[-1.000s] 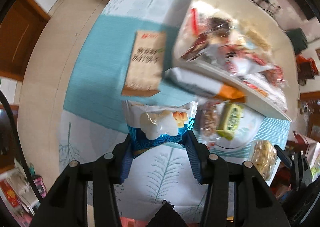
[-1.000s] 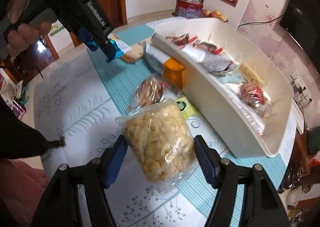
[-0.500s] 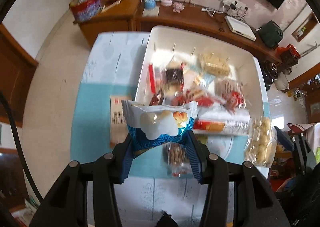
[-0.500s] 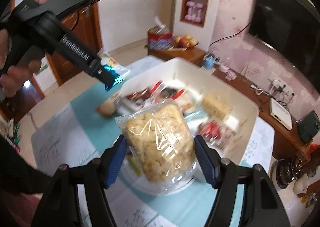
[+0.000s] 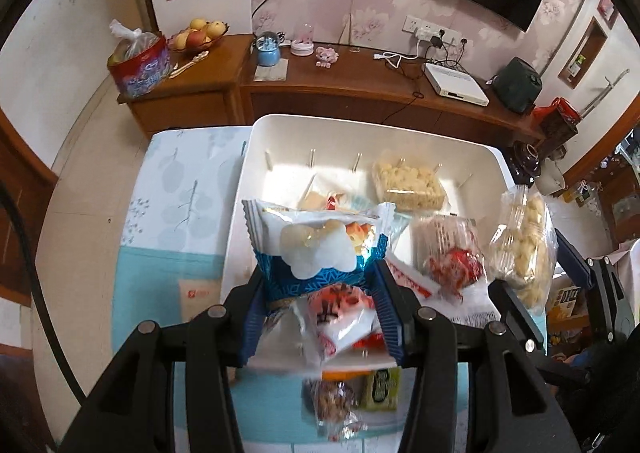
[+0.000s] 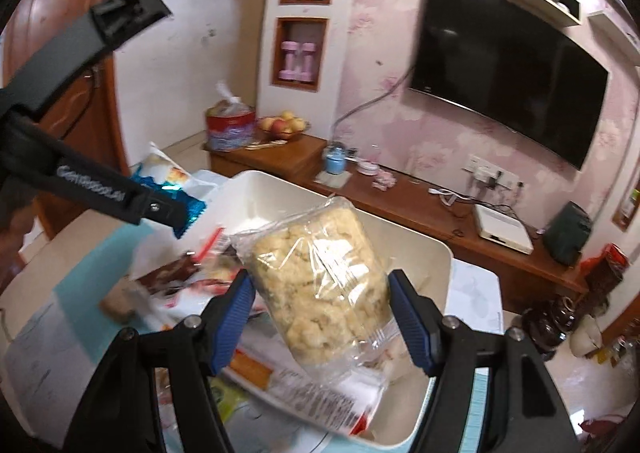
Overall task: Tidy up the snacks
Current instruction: 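Carry both packets over the white tray and open both grippers to release them, then grasp beige biscuit bag with left gripper while right gripper grasps green packet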
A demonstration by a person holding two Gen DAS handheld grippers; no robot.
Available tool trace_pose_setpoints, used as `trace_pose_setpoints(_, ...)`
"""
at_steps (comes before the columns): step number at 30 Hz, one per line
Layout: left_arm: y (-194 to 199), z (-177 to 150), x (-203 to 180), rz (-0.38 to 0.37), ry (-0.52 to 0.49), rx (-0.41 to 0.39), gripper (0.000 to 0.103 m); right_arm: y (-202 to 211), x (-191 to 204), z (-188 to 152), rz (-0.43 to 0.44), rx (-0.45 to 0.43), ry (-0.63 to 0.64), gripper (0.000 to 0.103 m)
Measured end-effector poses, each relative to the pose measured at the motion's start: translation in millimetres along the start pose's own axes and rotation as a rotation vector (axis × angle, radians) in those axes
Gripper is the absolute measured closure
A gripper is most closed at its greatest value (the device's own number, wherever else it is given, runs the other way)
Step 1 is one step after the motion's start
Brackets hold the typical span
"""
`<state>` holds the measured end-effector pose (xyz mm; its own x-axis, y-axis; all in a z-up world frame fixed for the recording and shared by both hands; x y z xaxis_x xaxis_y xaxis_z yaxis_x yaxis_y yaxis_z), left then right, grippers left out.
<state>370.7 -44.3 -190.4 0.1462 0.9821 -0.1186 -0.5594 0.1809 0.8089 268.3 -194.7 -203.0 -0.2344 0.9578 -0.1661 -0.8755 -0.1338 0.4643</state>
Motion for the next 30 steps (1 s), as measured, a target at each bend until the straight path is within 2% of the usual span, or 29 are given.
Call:
trace_pose_setpoints(4, -19, 3, 1, 0.008, -0.002, 0.001, 0.054, -16, -8, -4, -0.057, 0.008, -0.030, 0.034)
trace_pose_setpoints(5, -23, 5, 2, 0.011, -0.002, 0.002, 0.049, -20, -9, -5, -0.073, 0.019, -0.035, 0.034)
trace_pose_setpoints(7, -27, 7, 2, 0.008, -0.007, 0.007, 0.047, -25, -11, -6, -0.091, 0.034, -0.037, 0.034)
trace_pose_setpoints(11, -26, 7, 4, 0.000, -0.024, 0.012, 0.036, -25, -12, -5, -0.145, 0.038, -0.051, 0.032)
trace_pose_setpoints(18, -13, 2, 11, -0.016, -0.049, 0.009, 0.034, -13, -12, -6, -0.224, 0.043, -0.103, 0.029)
trace_pose_setpoints(24, 14, -14, 22, -0.006, -0.032, -0.005, 0.028, 8, -8, -13, -0.213, 0.063, -0.176, 0.029)
trace_pose_setpoints(30, 48, -41, 36, 0.066, 0.014, 0.007, 0.028, 39, -4, -30, -0.161, 0.091, -0.220, 0.029)
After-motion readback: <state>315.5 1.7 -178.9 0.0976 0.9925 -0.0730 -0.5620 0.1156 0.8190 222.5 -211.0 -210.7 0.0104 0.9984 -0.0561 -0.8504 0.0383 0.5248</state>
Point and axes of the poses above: each gripper's, at about its wrist camera, not at the fingertips, and y roughly against the way its jaws point, x to its left, z to its top, the point moved 3 cm from there along -y, roughly the way its jaws point, and after that the axes turned 9 degrees about -x, right-handed, at the moved point
